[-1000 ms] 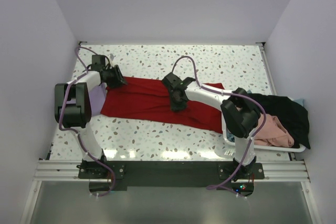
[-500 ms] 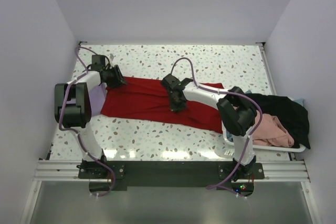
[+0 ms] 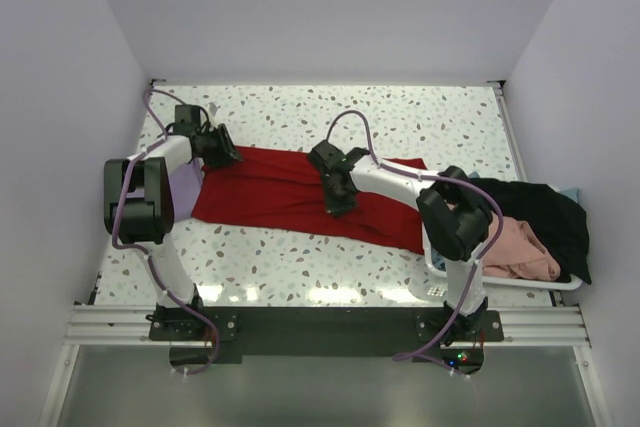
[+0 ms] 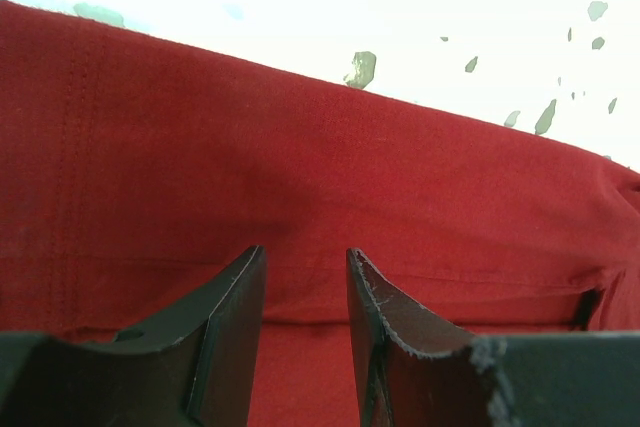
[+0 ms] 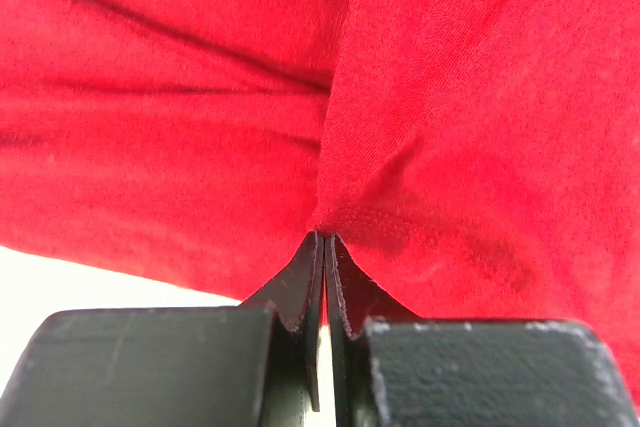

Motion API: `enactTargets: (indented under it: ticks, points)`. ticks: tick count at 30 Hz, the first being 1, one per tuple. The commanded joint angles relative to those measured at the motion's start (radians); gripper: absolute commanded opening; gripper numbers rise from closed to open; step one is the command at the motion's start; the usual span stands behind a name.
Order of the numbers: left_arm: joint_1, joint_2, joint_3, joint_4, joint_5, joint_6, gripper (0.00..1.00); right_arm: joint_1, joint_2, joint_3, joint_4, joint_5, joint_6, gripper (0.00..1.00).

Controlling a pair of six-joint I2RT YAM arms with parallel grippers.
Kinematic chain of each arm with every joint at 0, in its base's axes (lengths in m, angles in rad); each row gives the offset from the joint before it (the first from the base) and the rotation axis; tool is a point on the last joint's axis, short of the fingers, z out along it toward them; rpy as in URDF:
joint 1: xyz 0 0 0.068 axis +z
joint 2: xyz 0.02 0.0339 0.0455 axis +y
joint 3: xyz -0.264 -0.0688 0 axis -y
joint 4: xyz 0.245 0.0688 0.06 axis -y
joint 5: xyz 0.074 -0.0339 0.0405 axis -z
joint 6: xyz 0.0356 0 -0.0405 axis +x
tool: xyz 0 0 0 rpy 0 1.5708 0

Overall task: Fold and stack the t-shirts
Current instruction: Fold the tshirt

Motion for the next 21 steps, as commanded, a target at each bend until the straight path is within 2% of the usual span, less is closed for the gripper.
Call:
enactTargets:
  ticks: [1, 18, 19, 20, 21]
  points:
    - [0.010, -0.020, -0.001, 0.031, 0.021, 0.007, 0.43, 0.000, -0.067, 0.010, -0.049, -0.041, -0.004, 0.00]
    - [0.010, -0.027, 0.001, 0.026, 0.022, 0.006, 0.43, 0.029, -0.066, -0.003, -0.065, -0.106, 0.002, 0.01]
    - [0.009, -0.028, 0.002, 0.026, 0.022, 0.007, 0.43, 0.028, -0.064, 0.005, -0.077, -0.092, 0.007, 0.07]
    - [0.010, -0.025, 0.005, 0.026, 0.022, 0.004, 0.43, 0.028, -0.063, 0.010, -0.085, -0.083, 0.007, 0.23]
    - [0.010, -0.023, 0.016, 0.025, 0.022, 0.001, 0.43, 0.029, -0.066, 0.016, -0.095, -0.080, 0.013, 0.31]
